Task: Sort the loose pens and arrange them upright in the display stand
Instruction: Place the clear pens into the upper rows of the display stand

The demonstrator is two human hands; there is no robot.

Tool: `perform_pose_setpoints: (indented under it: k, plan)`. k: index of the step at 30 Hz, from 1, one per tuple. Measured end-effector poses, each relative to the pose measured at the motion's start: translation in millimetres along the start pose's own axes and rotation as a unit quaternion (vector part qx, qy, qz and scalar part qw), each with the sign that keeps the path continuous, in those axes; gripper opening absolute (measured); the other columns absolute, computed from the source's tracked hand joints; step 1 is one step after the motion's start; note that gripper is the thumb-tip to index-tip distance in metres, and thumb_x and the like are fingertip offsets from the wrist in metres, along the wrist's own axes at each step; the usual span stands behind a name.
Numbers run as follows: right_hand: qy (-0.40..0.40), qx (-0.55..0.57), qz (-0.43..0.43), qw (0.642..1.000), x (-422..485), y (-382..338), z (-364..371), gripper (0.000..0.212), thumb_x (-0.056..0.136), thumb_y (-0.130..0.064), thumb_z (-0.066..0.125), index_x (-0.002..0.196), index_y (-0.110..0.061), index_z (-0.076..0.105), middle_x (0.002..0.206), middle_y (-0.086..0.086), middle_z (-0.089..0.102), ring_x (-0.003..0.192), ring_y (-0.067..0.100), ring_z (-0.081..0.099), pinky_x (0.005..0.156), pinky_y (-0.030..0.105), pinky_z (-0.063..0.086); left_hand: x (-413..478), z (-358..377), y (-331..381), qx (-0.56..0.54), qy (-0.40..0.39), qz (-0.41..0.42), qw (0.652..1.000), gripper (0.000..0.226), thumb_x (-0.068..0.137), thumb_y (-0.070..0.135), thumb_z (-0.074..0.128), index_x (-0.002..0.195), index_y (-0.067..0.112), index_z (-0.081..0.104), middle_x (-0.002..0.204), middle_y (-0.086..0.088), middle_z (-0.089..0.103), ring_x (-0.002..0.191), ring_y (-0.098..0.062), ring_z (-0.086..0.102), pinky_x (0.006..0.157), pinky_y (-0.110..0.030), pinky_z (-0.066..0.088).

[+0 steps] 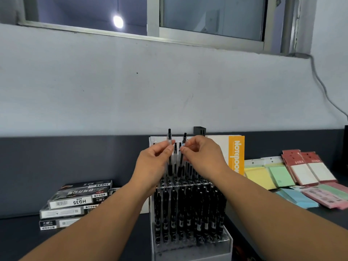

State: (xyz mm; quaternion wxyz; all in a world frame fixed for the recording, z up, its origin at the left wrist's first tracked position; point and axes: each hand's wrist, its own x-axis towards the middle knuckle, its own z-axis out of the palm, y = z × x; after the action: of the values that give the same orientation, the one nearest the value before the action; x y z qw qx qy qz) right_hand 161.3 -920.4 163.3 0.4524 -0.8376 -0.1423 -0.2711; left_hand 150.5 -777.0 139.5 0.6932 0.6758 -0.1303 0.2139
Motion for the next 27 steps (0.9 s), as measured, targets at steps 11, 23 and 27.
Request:
perform_pose_setpoints:
  k: [11,23,27]
  plan:
    - [-0.004,-0.092,-0.025,0.995,1,4,5,0.012,0.085,-0.032,0.068,0.081,-0.025,0.059,0.082,-0.011,0.063,0.082,0.008,0.062,0.075,0.022,0.046,5,0,6,0.254,0.075,0.056,0.963,0.019,0.089,0.029,0.065,0.105,0.021,0.073,0.085,0.017,0.065,0.085,0.000,0.062,0.069,-0.007,0.040]
    - [-0.036,-0.148,-0.021,0.988,3,9,15,0.010,0.084,-0.031,0.070,0.082,-0.025,0.063,0.089,-0.008,0.067,0.088,0.009,0.060,0.077,0.022,0.045,10,1,2,0.458,0.018,0.006,0.889,0.022,0.089,0.040,0.064,0.095,0.022,0.075,0.093,0.004,0.073,0.074,-0.005,0.059,0.064,-0.016,0.040]
    - [-0.037,-0.171,-0.030,0.984,5,8,15,0.009,0.084,-0.030,0.069,0.083,-0.021,0.070,0.090,-0.005,0.071,0.088,0.011,0.063,0.078,0.022,0.047,11,-2,2,0.477,0.009,0.006,0.879,0.023,0.088,0.040,0.065,0.095,0.021,0.074,0.095,0.005,0.073,0.079,-0.007,0.064,0.062,-0.015,0.042]
